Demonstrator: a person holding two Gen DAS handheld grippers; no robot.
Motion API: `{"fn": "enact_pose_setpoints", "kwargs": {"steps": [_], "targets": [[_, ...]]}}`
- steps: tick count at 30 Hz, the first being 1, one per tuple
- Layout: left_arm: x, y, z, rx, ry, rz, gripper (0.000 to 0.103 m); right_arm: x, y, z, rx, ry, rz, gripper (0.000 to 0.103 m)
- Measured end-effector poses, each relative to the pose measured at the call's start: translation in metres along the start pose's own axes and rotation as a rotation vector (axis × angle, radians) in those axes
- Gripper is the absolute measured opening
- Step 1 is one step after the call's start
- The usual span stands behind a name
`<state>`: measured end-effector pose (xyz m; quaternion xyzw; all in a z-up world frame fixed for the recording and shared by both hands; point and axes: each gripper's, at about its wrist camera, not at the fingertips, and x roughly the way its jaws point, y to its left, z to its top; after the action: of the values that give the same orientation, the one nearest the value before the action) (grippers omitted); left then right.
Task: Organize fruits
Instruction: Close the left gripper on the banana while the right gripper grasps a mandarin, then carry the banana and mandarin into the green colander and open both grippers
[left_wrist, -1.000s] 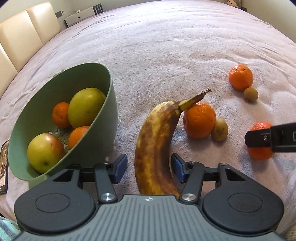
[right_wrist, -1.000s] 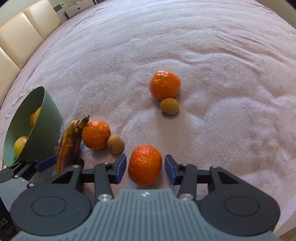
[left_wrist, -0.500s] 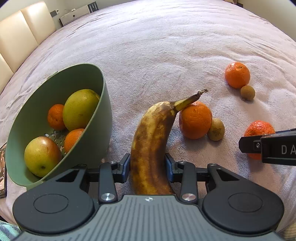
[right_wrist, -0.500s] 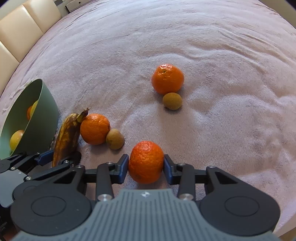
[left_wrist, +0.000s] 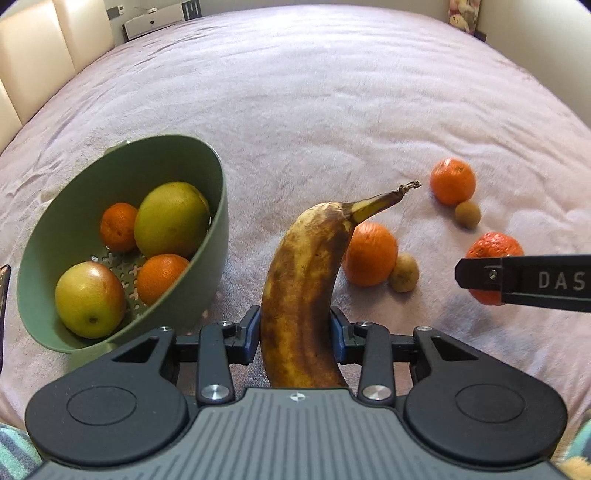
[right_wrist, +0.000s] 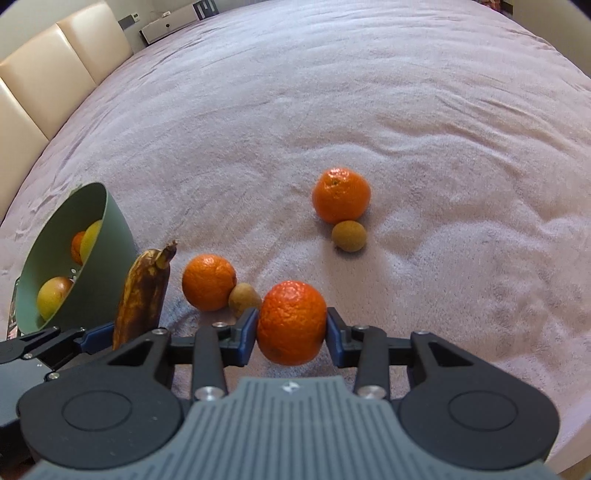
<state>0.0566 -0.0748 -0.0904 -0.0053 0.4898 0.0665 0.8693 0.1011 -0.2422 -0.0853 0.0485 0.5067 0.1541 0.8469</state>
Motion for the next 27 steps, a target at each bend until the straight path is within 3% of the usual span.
{"fn": "enact_pose_setpoints", "kwargs": {"steps": [14, 27], "targets": [[-0.056, 0.046, 0.028, -0.114, -0.095, -0.121, 0.042, -0.047, 0.031, 0.015, -0.101, -0.167, 0.078, 0.036], [-0.075, 0.119, 0.055, -0.201, -0.143, -0.065, 0.042, -0.057, 0.098, 0.026, -0.231, -0.257, 0.227, 0.036]]}}
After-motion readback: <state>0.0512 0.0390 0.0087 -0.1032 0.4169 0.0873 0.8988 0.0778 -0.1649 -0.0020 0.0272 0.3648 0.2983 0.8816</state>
